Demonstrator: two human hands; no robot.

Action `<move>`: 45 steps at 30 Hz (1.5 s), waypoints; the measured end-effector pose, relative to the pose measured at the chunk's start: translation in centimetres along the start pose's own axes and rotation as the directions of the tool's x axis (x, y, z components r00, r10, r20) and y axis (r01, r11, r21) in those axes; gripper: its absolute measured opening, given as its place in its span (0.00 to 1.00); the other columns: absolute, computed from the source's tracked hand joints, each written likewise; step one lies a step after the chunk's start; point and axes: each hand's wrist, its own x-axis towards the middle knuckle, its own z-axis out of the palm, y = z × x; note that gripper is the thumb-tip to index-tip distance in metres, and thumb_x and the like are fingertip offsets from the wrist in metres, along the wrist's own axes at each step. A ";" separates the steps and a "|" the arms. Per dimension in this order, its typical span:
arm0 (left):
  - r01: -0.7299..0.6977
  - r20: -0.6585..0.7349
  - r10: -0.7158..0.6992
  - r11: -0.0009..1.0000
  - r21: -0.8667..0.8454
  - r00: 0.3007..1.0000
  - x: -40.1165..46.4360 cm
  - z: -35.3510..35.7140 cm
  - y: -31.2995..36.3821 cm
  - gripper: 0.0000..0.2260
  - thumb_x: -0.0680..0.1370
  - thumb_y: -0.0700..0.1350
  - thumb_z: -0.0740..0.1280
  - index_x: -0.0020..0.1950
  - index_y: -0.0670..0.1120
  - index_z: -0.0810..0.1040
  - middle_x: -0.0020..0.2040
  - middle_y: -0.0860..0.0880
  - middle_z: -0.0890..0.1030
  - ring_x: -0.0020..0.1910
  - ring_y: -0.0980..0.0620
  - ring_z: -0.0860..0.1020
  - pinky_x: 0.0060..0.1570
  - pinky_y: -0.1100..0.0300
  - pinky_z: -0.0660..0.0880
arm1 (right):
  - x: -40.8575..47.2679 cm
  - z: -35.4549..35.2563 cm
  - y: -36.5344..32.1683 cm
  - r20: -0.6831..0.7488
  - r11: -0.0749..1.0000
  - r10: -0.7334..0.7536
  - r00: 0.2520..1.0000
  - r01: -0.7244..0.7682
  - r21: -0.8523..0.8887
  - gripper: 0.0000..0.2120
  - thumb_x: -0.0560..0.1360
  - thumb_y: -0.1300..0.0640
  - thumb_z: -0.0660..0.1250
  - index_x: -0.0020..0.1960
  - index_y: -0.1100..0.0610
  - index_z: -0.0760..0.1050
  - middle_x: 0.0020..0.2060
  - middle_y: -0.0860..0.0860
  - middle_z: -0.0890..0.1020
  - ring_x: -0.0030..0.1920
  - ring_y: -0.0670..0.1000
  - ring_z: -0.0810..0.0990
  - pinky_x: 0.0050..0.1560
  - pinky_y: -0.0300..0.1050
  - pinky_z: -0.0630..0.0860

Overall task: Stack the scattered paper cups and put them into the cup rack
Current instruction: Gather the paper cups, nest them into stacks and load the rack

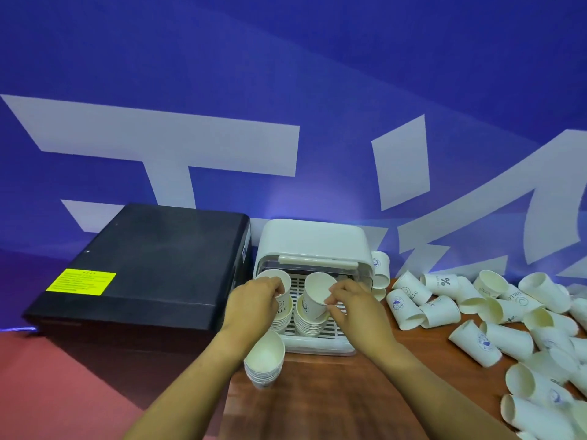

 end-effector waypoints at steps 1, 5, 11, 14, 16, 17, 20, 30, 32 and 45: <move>-0.002 0.015 0.002 1.000 0.007 1.000 0.0 0.2 0.0 0.12 0.77 0.40 0.61 0.57 0.52 0.77 0.54 0.52 0.82 0.50 0.51 0.79 0.45 0.61 0.73 | -0.1 0.4 0.1 0.007 1.000 0.006 1.000 -0.006 0.001 0.04 0.73 0.56 0.68 0.47 0.53 0.81 0.51 0.46 0.79 0.53 0.51 0.76 0.45 0.44 0.74; -0.012 0.047 0.011 1.000 0.016 0.999 0.2 0.9 -0.1 0.12 0.78 0.40 0.60 0.58 0.51 0.77 0.55 0.52 0.81 0.52 0.51 0.79 0.47 0.61 0.73 | -0.6 1.3 0.7 0.066 1.000 0.024 0.998 -0.024 -0.005 0.06 0.75 0.55 0.67 0.50 0.51 0.81 0.52 0.43 0.78 0.55 0.49 0.74 0.47 0.40 0.72; -0.011 0.143 0.012 1.000 -0.009 0.990 0.1 1.6 0.3 0.13 0.77 0.42 0.61 0.60 0.52 0.76 0.55 0.53 0.81 0.53 0.51 0.79 0.50 0.59 0.73 | -0.8 0.7 1.5 0.168 0.999 0.004 0.986 -0.011 0.044 0.09 0.76 0.54 0.63 0.55 0.48 0.79 0.56 0.42 0.76 0.57 0.44 0.74 0.51 0.40 0.73; -0.015 0.139 0.019 0.999 -0.031 0.990 -0.1 1.5 0.9 0.13 0.77 0.44 0.61 0.60 0.53 0.75 0.56 0.56 0.80 0.54 0.54 0.78 0.49 0.60 0.72 | -1.0 -0.3 2.1 0.160 0.997 0.028 0.987 -0.040 0.070 0.09 0.76 0.54 0.63 0.54 0.48 0.78 0.54 0.42 0.77 0.53 0.43 0.76 0.49 0.38 0.74; -0.027 0.120 0.033 0.998 -0.051 0.992 -0.2 1.5 1.9 0.12 0.77 0.46 0.61 0.60 0.54 0.75 0.55 0.56 0.80 0.53 0.55 0.78 0.49 0.61 0.72 | -1.3 -0.9 2.7 0.166 0.995 0.051 0.985 -0.064 0.077 0.08 0.76 0.54 0.63 0.53 0.49 0.78 0.52 0.42 0.77 0.48 0.42 0.75 0.44 0.33 0.71; -0.032 0.115 0.040 0.997 -0.065 0.993 -0.2 1.5 2.5 0.13 0.78 0.46 0.61 0.61 0.54 0.75 0.55 0.56 0.80 0.53 0.55 0.78 0.50 0.61 0.73 | -1.6 -1.2 3.2 0.181 0.995 0.061 0.982 -0.074 0.069 0.08 0.76 0.53 0.63 0.53 0.49 0.78 0.51 0.42 0.77 0.45 0.41 0.74 0.41 0.29 0.68; -0.033 0.121 0.044 0.995 -0.095 0.992 -0.4 1.6 4.8 0.12 0.78 0.47 0.61 0.61 0.54 0.76 0.55 0.56 0.80 0.53 0.55 0.78 0.52 0.60 0.75 | -2.6 -1.9 4.5 0.231 0.993 0.090 0.969 -0.106 0.059 0.07 0.76 0.53 0.62 0.51 0.48 0.78 0.49 0.42 0.77 0.43 0.40 0.74 0.39 0.29 0.67; -0.056 0.198 0.075 0.993 -0.102 0.977 -0.9 5.3 12.8 0.11 0.77 0.47 0.59 0.57 0.54 0.76 0.54 0.54 0.81 0.52 0.52 0.78 0.46 0.58 0.72 | -5.1 -6.6 11.2 0.306 0.974 0.204 0.930 -0.224 0.031 0.08 0.75 0.53 0.61 0.48 0.48 0.79 0.45 0.42 0.79 0.42 0.42 0.76 0.41 0.37 0.72; -0.071 0.227 0.095 0.991 -0.113 0.969 -0.9 6.3 14.6 0.11 0.77 0.48 0.59 0.57 0.54 0.75 0.54 0.54 0.80 0.54 0.51 0.77 0.47 0.59 0.70 | -5.6 -7.5 12.9 0.309 0.970 0.221 0.925 -0.241 0.025 0.08 0.75 0.54 0.61 0.47 0.48 0.78 0.44 0.41 0.78 0.42 0.41 0.75 0.39 0.35 0.68; -0.213 0.346 0.164 0.971 0.110 0.924 2.5 13.0 22.4 0.16 0.77 0.38 0.60 0.63 0.51 0.72 0.60 0.49 0.77 0.58 0.46 0.75 0.56 0.52 0.71 | -5.9 -9.2 23.9 0.369 0.921 0.356 0.858 -0.389 0.016 0.11 0.74 0.58 0.59 0.40 0.47 0.78 0.41 0.43 0.82 0.43 0.44 0.78 0.44 0.42 0.75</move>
